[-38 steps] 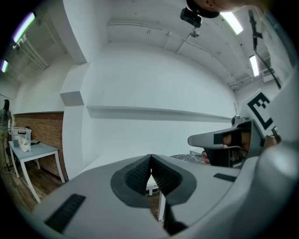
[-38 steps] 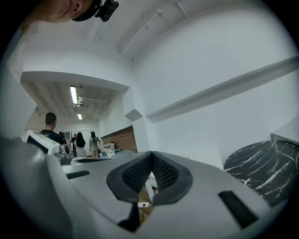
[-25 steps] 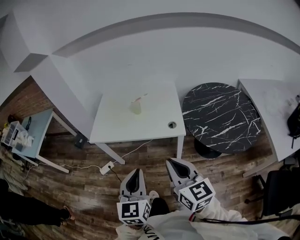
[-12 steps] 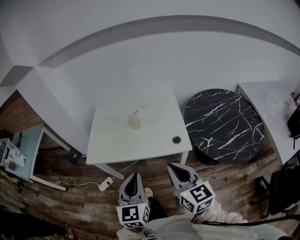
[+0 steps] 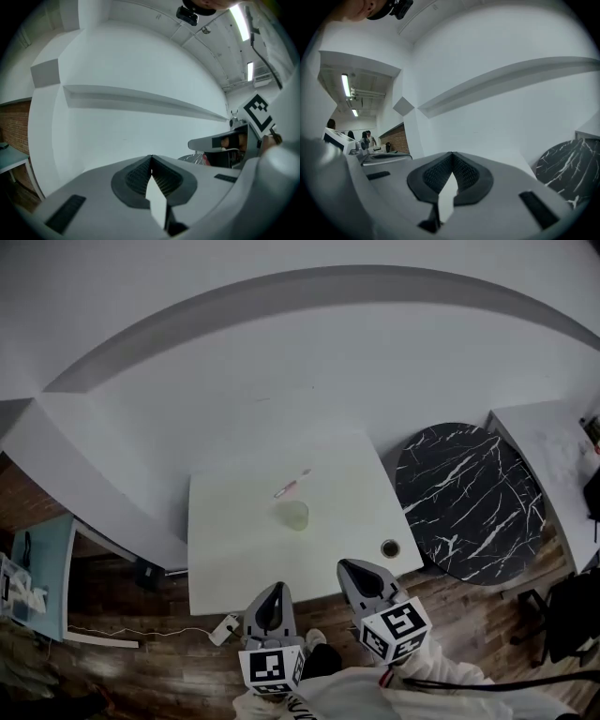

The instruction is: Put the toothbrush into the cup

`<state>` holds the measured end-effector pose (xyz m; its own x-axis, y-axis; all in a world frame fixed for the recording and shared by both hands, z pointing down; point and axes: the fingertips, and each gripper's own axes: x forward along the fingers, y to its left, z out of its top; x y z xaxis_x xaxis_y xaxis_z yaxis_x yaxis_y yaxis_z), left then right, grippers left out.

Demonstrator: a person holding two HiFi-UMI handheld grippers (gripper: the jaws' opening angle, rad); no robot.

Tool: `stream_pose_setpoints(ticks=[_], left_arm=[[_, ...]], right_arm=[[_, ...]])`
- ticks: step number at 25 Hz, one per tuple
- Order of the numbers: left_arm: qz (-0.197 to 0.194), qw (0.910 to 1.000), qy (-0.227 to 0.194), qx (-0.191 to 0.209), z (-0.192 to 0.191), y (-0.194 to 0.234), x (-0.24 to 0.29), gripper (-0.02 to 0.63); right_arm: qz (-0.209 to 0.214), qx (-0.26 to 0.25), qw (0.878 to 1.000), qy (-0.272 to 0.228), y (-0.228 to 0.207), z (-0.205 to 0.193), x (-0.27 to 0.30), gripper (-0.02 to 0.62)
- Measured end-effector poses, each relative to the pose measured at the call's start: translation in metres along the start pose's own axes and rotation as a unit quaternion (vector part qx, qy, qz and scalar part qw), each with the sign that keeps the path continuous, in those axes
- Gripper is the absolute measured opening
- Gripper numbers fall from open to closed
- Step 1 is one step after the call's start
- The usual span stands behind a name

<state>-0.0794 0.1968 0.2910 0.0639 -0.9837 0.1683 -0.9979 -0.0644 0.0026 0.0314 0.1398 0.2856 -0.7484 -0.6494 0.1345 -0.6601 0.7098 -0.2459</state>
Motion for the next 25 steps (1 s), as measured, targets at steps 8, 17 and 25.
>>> stream_pose_setpoints(ticks=[8,17,25], left_arm=[[-0.033,0.9993,0.016,0.000,-0.001,0.073,0.067,0.011],[-0.060,0.9978,0.027,-0.008,-0.008,0.102,0.104,0.011],[-0.071,0.9967,0.039,-0.012,-0.010,0.099,0.139,0.011]], right_arm=[[-0.033,0.011,0.999,0.010,-0.002,0.000,0.091,0.005],[-0.067,0.027,0.997,0.020,-0.016,-0.003,0.130,0.004],[-0.079,0.035,0.996,0.029,-0.043,0.000,0.144,0.005]])
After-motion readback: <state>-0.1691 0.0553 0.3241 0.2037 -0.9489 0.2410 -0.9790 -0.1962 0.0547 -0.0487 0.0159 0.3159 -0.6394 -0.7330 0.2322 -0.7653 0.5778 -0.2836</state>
